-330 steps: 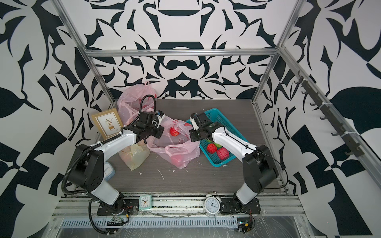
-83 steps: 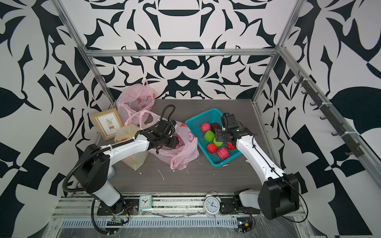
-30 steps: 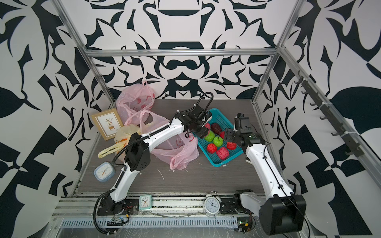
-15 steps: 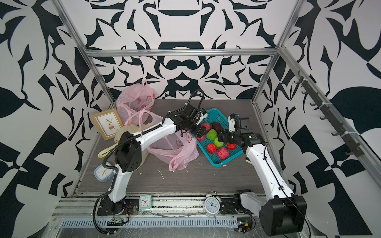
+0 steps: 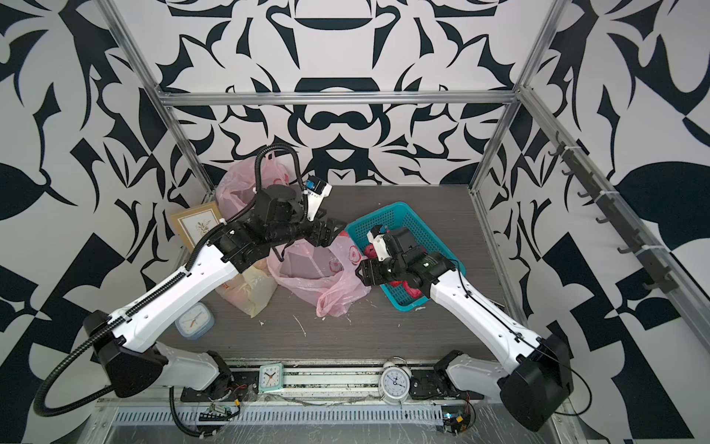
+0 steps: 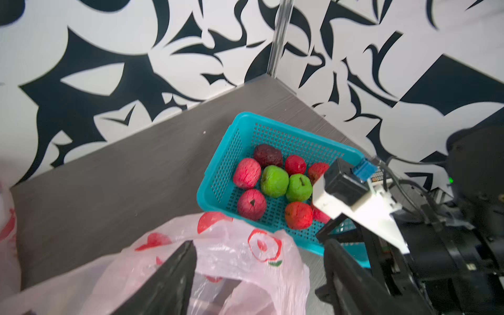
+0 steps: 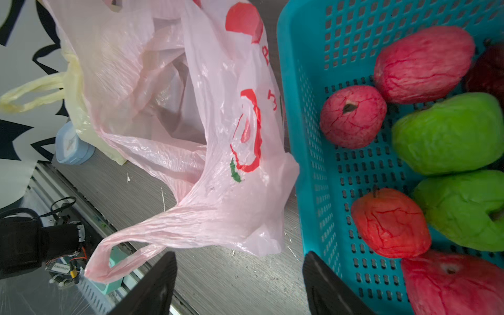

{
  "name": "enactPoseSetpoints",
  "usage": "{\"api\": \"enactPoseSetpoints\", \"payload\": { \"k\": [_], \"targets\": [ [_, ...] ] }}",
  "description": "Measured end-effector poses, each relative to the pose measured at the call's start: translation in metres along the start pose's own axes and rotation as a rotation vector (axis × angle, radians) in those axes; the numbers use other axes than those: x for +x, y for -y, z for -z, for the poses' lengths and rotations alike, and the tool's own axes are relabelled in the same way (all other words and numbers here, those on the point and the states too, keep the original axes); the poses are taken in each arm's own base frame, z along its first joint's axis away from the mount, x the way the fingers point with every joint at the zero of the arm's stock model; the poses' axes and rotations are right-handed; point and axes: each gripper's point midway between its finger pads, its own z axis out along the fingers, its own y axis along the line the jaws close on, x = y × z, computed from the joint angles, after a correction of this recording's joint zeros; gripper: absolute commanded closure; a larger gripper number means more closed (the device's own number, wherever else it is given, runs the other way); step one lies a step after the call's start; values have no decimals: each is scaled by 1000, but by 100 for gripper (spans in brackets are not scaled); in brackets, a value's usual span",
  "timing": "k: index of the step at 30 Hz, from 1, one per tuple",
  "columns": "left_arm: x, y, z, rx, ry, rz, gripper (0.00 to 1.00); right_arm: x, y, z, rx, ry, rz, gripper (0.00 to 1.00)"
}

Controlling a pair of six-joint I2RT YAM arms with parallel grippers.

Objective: Untie the knot of a plastic bag & take out the apple
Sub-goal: Adjust the plastic bag at the center of the board.

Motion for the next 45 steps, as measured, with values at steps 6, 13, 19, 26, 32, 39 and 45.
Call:
{"api": "enactPoseSetpoints", "payload": {
  "k": [6, 13, 19, 26, 32, 39, 45],
  "targets": [
    [104, -41, -32, -102, -259, 85, 24, 3, 15, -33, 87, -52, -26, 53],
    [162, -71, -43, -184, -409, 147, 24, -24, 18, -62, 127, -58, 5, 91],
    [175, -83, -38, -213, -426, 188, 24, -65, 10, -65, 128, 45, 93, 100],
    [212, -90, -32, -234, -498, 262, 24, -120, -12, -75, 89, 146, 246, 64],
    [212, -89, -31, -231, -490, 286, 24, -122, -19, -76, 52, 149, 265, 47],
    [179, -97, -30, -232, -410, 284, 24, -85, -28, -3, -23, 252, 127, 54],
    [146, -115, -34, -250, -320, 274, 24, -43, -36, -5, -72, 234, 9, 56]
  ]
}}
